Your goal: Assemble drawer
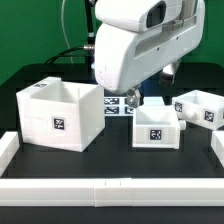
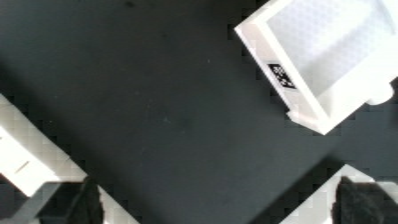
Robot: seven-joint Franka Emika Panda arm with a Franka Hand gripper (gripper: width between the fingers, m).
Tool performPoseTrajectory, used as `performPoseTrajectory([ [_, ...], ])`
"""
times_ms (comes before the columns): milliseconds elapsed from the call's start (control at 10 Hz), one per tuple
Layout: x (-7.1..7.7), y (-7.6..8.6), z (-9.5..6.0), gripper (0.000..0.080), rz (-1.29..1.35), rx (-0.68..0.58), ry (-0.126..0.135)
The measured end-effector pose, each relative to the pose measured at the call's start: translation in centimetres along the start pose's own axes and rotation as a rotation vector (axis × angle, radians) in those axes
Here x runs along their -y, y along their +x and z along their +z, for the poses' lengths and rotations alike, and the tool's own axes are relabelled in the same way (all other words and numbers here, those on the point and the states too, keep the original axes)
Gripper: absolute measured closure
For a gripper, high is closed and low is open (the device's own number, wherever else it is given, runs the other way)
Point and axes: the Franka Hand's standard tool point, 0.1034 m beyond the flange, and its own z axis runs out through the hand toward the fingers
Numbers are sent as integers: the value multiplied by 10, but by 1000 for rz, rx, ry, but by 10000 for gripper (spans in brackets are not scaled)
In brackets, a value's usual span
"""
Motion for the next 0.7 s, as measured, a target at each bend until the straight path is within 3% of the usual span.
performPoseTrajectory([
  [600,0,0,0,149,-2,-2,-2],
  [700,1,0,0,149,-31,-15,-18],
])
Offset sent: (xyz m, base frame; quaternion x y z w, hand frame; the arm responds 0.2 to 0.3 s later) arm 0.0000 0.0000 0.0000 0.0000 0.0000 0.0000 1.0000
